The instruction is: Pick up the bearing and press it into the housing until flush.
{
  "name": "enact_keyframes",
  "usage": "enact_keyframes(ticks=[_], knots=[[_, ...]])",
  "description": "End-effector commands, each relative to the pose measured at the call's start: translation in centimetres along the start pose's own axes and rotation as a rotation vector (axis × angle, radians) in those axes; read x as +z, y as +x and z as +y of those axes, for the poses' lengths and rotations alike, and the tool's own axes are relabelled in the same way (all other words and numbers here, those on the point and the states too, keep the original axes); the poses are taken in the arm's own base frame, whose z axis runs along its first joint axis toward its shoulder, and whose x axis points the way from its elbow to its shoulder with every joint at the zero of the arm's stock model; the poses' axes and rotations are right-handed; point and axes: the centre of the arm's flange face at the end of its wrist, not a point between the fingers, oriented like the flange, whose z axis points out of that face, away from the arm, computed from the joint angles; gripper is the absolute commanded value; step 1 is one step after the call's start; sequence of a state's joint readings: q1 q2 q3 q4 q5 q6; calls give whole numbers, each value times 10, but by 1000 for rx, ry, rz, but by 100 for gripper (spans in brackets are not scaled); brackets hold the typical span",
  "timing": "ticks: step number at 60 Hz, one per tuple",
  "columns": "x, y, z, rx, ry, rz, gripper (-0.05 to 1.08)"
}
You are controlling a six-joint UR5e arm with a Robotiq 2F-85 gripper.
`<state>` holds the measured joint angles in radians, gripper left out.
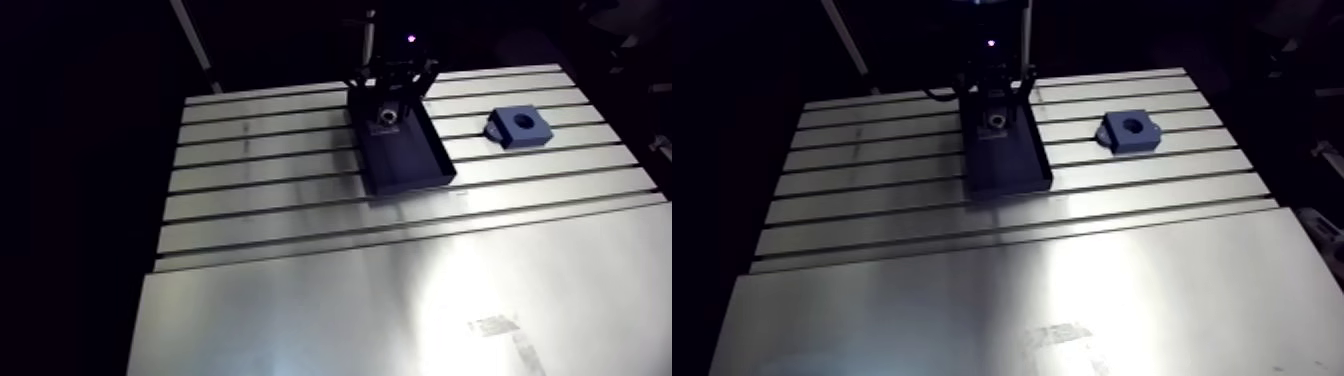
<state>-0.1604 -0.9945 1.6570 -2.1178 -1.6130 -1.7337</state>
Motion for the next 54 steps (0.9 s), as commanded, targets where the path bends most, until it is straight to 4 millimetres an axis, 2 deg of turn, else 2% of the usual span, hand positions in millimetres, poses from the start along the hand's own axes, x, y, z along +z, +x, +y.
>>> enact_keyframes(ticks=[1, 12, 31, 41, 49, 54], knots=[[0, 0, 0, -1, 0, 1, 51], [0, 0, -1, -1, 0, 0, 52], [-1, 1, 1, 0, 0, 3, 62], [-3, 0, 0, -1, -1, 4, 63], [-17, -2, -1, -3, -1, 20, 64], [-49, -11, -2, -4, -6, 46, 65]])
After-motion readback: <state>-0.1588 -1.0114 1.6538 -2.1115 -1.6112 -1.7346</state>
